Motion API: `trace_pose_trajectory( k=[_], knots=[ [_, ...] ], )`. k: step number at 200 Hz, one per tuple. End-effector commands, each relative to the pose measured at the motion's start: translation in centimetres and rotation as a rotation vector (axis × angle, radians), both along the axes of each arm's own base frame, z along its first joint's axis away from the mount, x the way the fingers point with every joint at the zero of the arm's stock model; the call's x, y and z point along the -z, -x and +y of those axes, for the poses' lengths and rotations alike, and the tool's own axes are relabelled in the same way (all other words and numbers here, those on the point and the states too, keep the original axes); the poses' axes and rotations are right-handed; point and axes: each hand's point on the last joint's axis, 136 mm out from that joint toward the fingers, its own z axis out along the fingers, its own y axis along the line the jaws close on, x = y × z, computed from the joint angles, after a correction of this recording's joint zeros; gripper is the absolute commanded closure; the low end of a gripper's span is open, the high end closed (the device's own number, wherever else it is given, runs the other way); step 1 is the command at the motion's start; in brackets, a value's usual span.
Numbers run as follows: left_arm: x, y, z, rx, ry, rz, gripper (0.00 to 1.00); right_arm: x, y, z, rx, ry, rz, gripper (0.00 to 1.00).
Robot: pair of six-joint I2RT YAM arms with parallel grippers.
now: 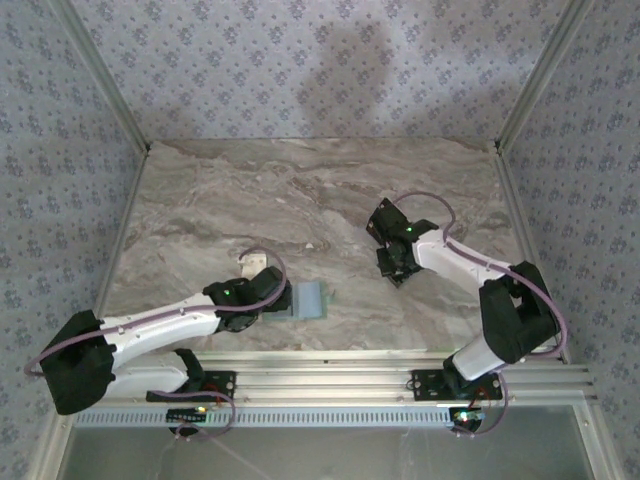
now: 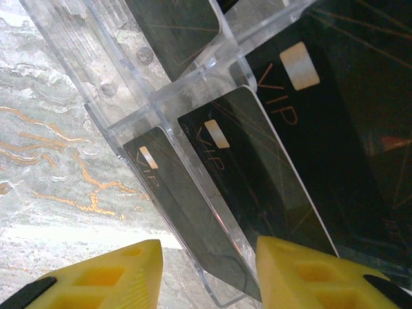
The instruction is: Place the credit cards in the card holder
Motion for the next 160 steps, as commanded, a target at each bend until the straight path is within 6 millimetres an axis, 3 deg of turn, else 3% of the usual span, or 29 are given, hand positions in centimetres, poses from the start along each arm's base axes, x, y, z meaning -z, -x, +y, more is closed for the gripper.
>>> trace_pose_trajectory(
  k=[1, 51, 160],
  knots=[
    [-0.3, -0.4, -0.4, 0.008, 0.005, -0.001, 0.00, -0.3, -0.5, 0.6, -0.023, -0.010, 0.001, 0.58],
    [-0.3, -0.5, -0.6, 0.011, 0.007, 0.001, 0.00, -1.0, -0.3, 0.8, -0.040, -0.030, 0.002, 0.73],
    [-0.1, -0.4, -0.6, 0.012, 0.008, 0.002, 0.00, -0.7, 0.1, 1.7, -0.074, -0.065, 0.012, 0.75]
  ],
)
